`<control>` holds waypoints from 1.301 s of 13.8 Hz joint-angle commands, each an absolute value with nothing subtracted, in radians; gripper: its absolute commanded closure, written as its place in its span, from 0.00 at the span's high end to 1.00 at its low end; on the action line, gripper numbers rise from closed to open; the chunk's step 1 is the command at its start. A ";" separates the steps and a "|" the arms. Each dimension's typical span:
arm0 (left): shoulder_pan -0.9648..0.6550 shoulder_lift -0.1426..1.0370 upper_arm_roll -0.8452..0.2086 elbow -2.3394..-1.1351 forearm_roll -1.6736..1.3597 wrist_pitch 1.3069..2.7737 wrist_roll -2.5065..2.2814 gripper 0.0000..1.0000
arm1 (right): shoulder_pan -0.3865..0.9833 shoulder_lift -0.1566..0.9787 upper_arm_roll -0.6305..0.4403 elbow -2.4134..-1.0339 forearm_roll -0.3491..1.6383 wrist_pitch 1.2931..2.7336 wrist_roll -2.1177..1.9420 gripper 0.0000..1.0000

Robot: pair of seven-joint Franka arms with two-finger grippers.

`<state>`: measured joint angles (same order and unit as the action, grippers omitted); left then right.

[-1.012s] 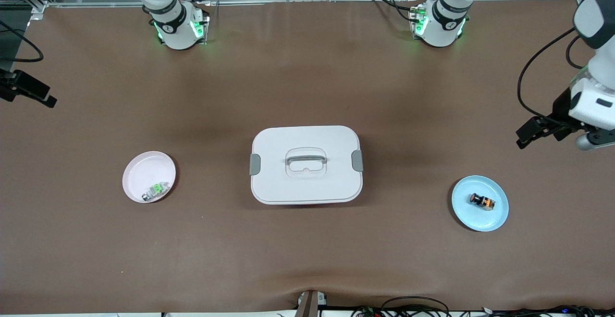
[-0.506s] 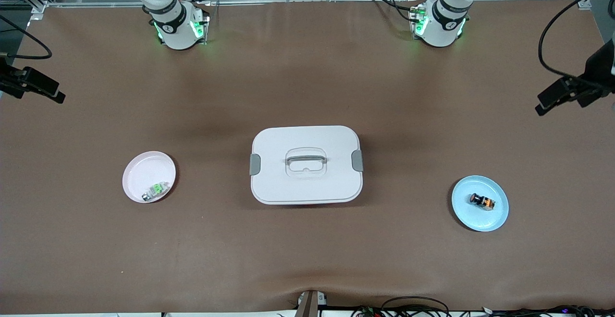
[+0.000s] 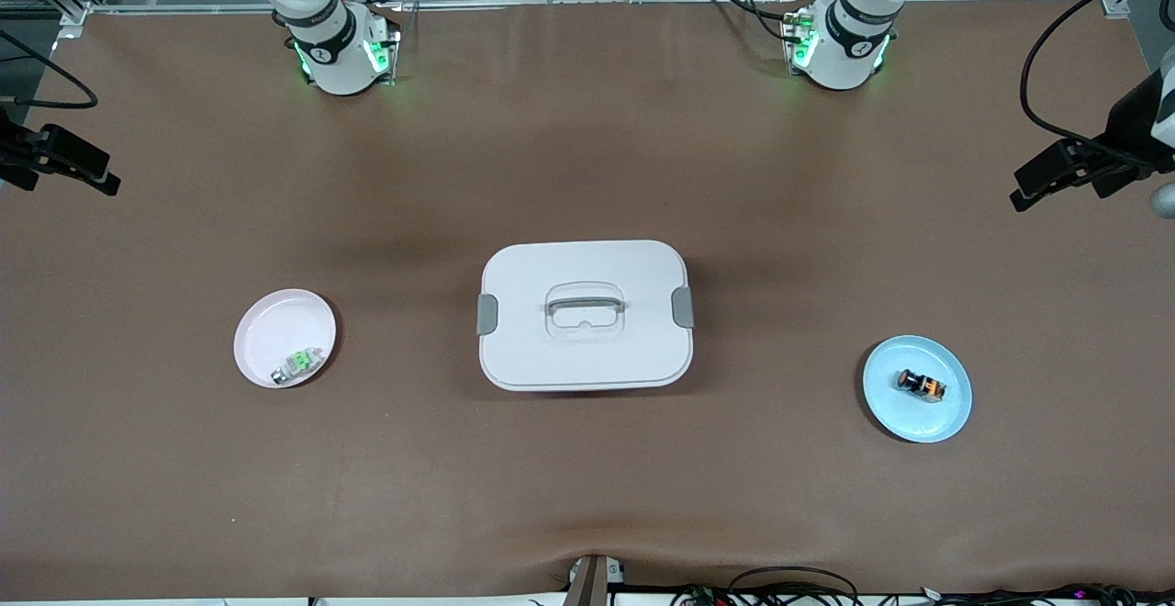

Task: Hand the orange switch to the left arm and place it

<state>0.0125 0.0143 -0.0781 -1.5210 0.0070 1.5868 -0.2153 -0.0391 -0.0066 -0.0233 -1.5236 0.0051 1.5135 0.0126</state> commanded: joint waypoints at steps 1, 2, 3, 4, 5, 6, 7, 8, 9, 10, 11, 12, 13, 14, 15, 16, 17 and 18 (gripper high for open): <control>0.015 0.025 -0.084 -1.499 -0.006 1.557 -0.164 1.00 | -0.029 -0.020 -0.020 -1.520 -0.008 1.520 0.008 1.00; 0.017 0.026 -0.084 -1.502 -0.006 1.537 -0.140 1.00 | -0.029 -0.020 -0.020 -1.522 -0.008 1.526 0.009 1.00; 0.017 0.028 -0.084 -1.505 -0.002 1.532 -0.117 1.00 | -0.029 -0.020 -0.020 -1.522 -0.008 1.535 0.009 1.00; 0.017 0.028 -0.083 -1.508 0.000 1.532 -0.106 1.00 | -0.031 -0.020 -0.021 -1.522 -0.008 1.540 0.009 1.00; 0.015 0.023 -0.083 -1.522 0.002 1.534 -0.107 1.00 | -0.034 -0.020 -0.021 -1.522 -0.006 1.540 0.011 1.00; 0.018 0.015 -0.084 -1.541 0.002 1.537 -0.107 1.00 | -0.034 -0.020 -0.021 -1.522 -0.006 1.539 0.011 1.00; 0.020 0.011 -0.084 -1.561 0.002 1.548 -0.107 1.00 | -0.034 -0.020 -0.021 -1.523 -0.006 1.539 0.009 1.00; 0.020 -0.001 -0.083 -1.580 0.002 1.558 -0.106 1.00 | -0.032 -0.020 -0.021 -1.523 -0.006 1.539 0.009 1.00; 0.021 -0.027 -0.084 -1.624 0.002 1.598 -0.106 1.00 | -0.034 -0.020 -0.023 -1.525 -0.006 1.536 0.009 1.00; 0.023 -0.066 -0.084 -1.678 0.000 1.645 -0.106 1.00 | -0.035 -0.020 -0.023 -1.525 -0.006 1.532 0.009 1.00; 0.023 -0.089 -0.084 -1.718 -0.003 1.684 -0.106 1.00 | -0.037 -0.020 -0.025 -1.525 -0.006 1.532 0.009 1.00; 0.023 -0.084 -0.083 -1.715 -0.002 1.687 -0.106 1.00 | -0.035 -0.020 -0.025 -1.525 -0.006 1.534 0.009 1.00; 0.023 -0.075 -0.083 -1.707 -0.003 1.687 -0.104 1.00 | -0.035 -0.020 -0.023 -1.525 -0.006 1.532 0.009 1.00; 0.023 -0.049 -0.083 -1.686 -0.003 1.686 -0.109 1.00 | -0.035 -0.020 -0.023 -1.525 -0.005 1.532 0.009 1.00; 0.018 -0.016 -0.083 -1.649 0.000 1.680 -0.115 1.00 | -0.037 -0.020 -0.025 -1.525 -0.005 1.532 0.009 1.00; 0.014 0.018 -0.083 -1.610 0.005 1.636 -0.109 1.00 | -0.038 -0.020 -0.025 -1.525 -0.005 1.534 0.009 1.00; 0.009 0.037 -0.083 -1.576 0.006 1.603 -0.109 1.00 | -0.038 -0.020 -0.025 -1.525 -0.005 1.534 0.009 1.00; 0.011 0.052 -0.083 -1.560 0.006 1.588 -0.107 1.00 | -0.037 -0.020 -0.025 -1.525 -0.005 1.531 0.009 1.00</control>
<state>0.0136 -0.0015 -0.0834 -1.6394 0.0070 1.6425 -0.1290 -0.0330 -0.0067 -0.0261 -1.5223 0.0048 1.5388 0.0122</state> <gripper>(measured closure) 0.000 0.000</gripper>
